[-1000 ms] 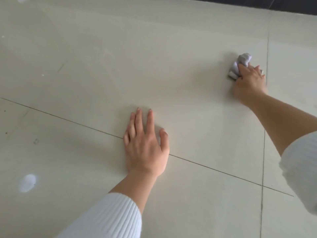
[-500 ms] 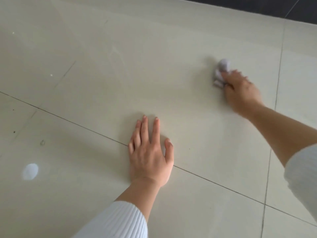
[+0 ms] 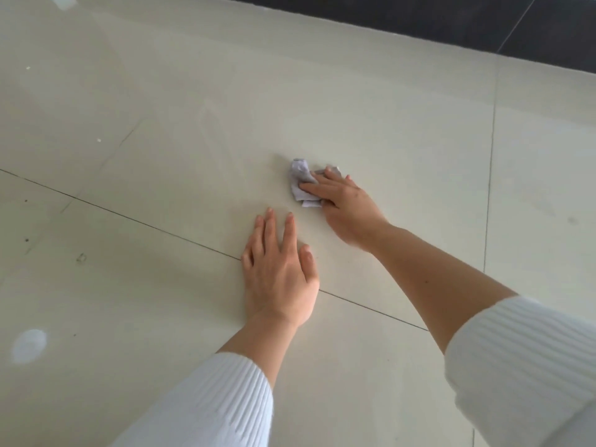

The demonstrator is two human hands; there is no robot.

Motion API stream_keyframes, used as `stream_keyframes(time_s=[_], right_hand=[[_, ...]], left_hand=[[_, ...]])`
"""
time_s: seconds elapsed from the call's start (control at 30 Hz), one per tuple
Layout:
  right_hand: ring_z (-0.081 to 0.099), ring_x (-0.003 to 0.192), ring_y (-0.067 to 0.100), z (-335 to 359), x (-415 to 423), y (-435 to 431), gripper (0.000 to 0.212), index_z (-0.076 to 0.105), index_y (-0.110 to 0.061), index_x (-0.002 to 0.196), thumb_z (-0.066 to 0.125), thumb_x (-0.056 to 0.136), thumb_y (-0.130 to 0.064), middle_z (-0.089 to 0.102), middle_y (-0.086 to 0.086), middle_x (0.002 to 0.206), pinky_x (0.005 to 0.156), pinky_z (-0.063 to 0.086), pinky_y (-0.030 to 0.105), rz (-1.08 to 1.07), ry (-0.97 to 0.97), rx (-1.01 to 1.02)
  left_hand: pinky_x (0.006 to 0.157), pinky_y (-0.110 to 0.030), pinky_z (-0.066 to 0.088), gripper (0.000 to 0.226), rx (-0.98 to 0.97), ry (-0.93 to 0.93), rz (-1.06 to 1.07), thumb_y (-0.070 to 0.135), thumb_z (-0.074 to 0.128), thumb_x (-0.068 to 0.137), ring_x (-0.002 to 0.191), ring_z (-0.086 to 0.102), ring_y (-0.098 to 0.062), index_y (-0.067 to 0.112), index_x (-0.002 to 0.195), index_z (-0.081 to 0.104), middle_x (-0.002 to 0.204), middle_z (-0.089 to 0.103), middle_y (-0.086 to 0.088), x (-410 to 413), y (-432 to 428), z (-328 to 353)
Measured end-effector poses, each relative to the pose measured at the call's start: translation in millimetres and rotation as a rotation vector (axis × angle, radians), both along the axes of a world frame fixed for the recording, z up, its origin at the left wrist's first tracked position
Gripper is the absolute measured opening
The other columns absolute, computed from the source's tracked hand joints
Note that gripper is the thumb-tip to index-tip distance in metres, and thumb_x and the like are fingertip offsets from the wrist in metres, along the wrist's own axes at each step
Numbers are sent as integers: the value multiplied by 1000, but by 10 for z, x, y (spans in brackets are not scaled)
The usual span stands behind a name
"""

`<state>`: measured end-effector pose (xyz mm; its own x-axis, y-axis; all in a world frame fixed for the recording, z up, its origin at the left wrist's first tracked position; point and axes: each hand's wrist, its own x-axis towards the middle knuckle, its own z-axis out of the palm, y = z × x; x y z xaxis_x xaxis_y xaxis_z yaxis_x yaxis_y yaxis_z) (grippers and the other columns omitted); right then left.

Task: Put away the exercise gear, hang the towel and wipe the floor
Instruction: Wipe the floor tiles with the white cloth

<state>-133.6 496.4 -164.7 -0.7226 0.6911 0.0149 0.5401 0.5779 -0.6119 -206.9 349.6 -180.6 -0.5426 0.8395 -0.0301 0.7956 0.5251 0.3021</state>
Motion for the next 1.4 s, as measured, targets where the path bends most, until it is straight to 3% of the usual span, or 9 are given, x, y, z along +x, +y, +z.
stream_keyframes(time_s=[0.2,0.3,0.4,0.5,0.63,0.8,0.93,1.1,1.4], right_hand=[[29,138,14,-86,522,-681,55,57,-26,132,34,91,3,46,-13,144,118,15,39,-92,15,-29],[26,139,13,-62,753,-1136,54,54,-26,135,34,93,2,45,-14,144,118,9,29,-136,8,-35],[20,143,13,-8,844,-1604,56,48,-29,140,28,92,-7,41,-16,147,120,7,32,-151,-14,-49],[13,147,13,73,826,-2011,56,42,-32,144,28,95,-6,31,-18,153,113,-8,16,-110,-66,-50],[6,148,10,139,874,-2421,59,34,-34,147,33,97,-4,21,-21,156,110,-12,14,60,-119,-47],[4,147,5,223,942,-2699,60,33,-39,146,34,97,-5,19,-26,155,112,-10,14,279,-190,-23],[-7,144,-4,227,1004,-2622,57,20,-43,150,31,102,-14,8,-27,156,116,-10,19,322,-257,19],[-10,143,-1,147,817,-2078,60,5,-39,152,30,103,-15,2,-21,158,120,-2,28,56,-296,78],[6,147,18,-6,182,-958,62,13,-30,153,32,98,-7,15,-6,158,120,4,35,-205,-340,99]], left_hand=[[117,-37,8,52,80,-93,-23,26,35,99,148,4,-16,19,150,27,161,12,-2,-48,-17,29],[117,-38,4,56,36,-153,-97,22,38,98,148,-2,-18,17,152,22,162,5,-4,-153,-3,62],[117,-31,0,60,-40,-238,-227,12,41,97,148,-3,-22,12,152,18,161,0,-10,-327,-86,109],[118,-31,5,54,49,-232,-292,9,41,98,148,7,-27,4,149,25,159,12,-14,-340,-569,85],[116,-32,17,55,105,-74,-327,27,25,98,143,26,-31,-1,143,38,152,32,-18,-244,-1325,-14],[119,-39,14,83,-38,75,-189,57,14,89,146,15,-30,0,148,25,157,19,-18,-473,-1718,9],[120,-38,2,97,-138,110,-140,67,2,79,148,0,-26,4,152,10,160,2,-15,-748,-1785,73],[120,-35,-6,105,-213,138,-251,75,-2,72,147,-17,-21,8,152,-9,159,-18,-10,-1103,-1602,117],[120,-30,1,83,4,71,-180,60,15,87,149,-2,-17,11,153,12,162,2,-7,-1390,-1075,-29]])
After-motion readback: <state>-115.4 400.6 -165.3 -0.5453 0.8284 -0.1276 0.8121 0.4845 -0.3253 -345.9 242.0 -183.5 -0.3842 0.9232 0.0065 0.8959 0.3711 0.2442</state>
